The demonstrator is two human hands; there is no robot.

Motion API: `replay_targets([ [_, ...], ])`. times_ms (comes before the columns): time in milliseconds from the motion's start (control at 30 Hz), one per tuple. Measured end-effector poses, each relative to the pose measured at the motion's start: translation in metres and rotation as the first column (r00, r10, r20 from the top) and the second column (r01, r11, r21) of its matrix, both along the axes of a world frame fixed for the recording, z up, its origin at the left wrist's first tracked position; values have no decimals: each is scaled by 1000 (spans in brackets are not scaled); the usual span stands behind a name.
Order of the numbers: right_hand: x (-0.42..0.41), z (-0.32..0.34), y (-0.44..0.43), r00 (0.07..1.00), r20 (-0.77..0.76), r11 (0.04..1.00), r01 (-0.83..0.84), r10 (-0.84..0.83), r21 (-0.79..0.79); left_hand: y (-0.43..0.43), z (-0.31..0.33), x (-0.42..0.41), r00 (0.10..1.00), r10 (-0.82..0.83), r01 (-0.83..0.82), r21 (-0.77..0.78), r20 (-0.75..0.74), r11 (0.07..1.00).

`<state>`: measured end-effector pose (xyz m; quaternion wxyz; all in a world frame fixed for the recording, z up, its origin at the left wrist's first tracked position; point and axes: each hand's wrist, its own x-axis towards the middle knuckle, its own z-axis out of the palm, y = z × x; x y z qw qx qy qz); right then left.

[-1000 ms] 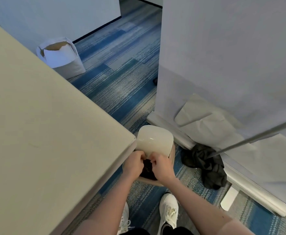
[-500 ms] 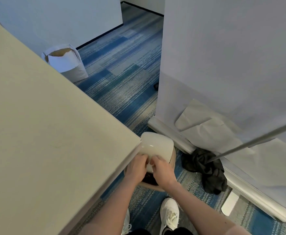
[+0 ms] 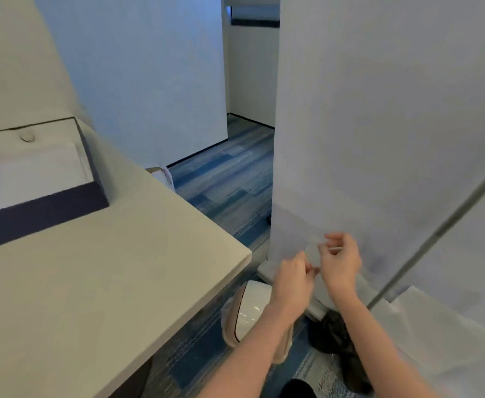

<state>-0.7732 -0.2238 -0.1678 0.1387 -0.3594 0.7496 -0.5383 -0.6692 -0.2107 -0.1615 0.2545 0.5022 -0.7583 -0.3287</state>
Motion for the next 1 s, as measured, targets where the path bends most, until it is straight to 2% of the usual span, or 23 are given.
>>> replay_targets([
  [100,5,64,12,999,11,994,-31,32,-104,30,67,9,999,42,-38,-193,21,980],
  [233,56,138,29,973,-18,948,-227,229,-223,49,147,73,961,273,-261,-425,-32,867],
  [367,144,189,50,892,-46,847,-442,450,-294,69,199,164,871,489,-438,-517,-43,735],
  [467,218,209,65,812,-111,758,-577,573,-304,88,217,231,748,664,-540,-577,6,613],
  [600,313,218,86,669,-113,627,-732,734,-266,115,226,319,596,799,-620,-591,73,516],
  [700,379,218,100,559,-122,525,-820,820,-228,140,224,387,519,846,-646,-593,120,480],
  [867,469,203,120,363,-159,353,-931,918,-90,178,204,488,552,831,-700,-501,72,509],
  [1000,523,180,134,242,-151,240,-970,958,-29,206,191,546,517,854,-772,-395,68,498],
])
